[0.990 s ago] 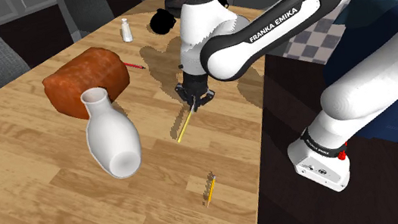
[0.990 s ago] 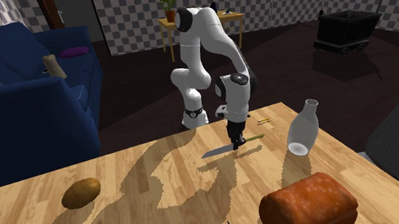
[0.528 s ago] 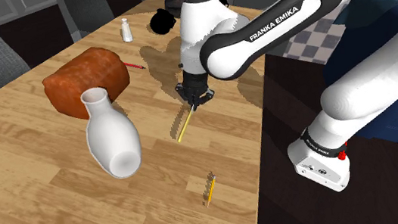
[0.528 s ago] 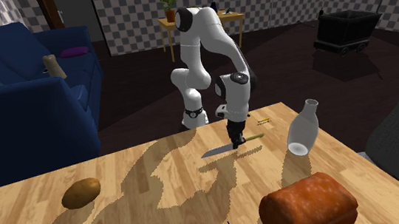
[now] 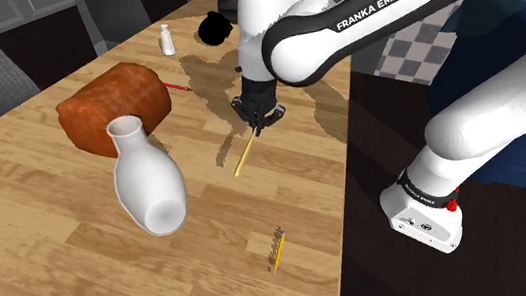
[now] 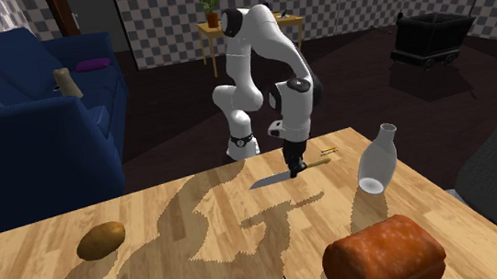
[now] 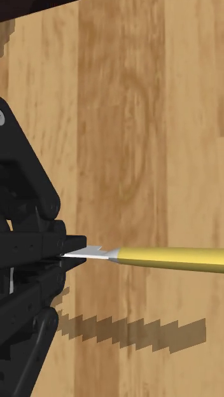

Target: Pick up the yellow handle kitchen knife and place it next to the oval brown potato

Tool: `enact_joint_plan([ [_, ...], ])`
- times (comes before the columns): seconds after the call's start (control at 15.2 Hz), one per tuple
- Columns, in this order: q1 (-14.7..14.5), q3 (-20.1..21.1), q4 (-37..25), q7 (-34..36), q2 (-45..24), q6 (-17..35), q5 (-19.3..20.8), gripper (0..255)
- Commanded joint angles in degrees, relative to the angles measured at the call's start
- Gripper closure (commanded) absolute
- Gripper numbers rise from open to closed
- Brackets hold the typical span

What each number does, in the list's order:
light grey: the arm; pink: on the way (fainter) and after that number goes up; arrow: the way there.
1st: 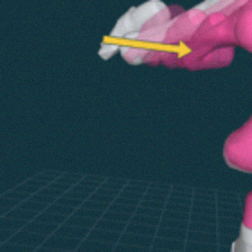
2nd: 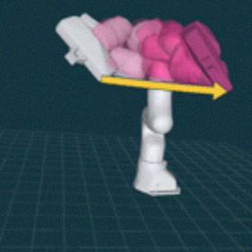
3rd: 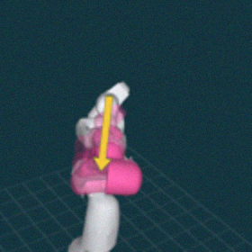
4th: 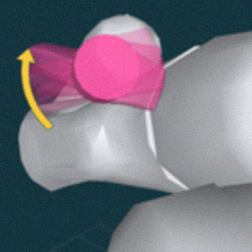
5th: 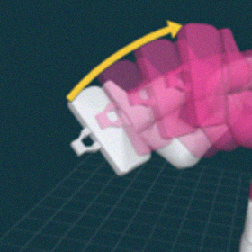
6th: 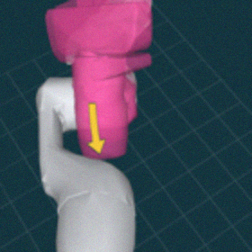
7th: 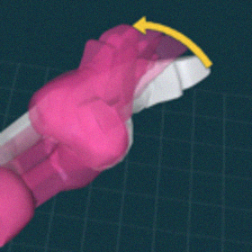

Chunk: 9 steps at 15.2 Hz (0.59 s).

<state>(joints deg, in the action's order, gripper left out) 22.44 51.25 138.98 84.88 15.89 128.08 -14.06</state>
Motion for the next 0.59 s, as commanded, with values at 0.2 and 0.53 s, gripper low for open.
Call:
enact_joint_plan([
  [0.2,-1.0,-1.9,-2.1,-1.3,2.9,-4.6,-1.4,255],
  [0.53,-1.6,-3.6,-4.4,-2.1,5.1,-8.9,-2.1,255],
])
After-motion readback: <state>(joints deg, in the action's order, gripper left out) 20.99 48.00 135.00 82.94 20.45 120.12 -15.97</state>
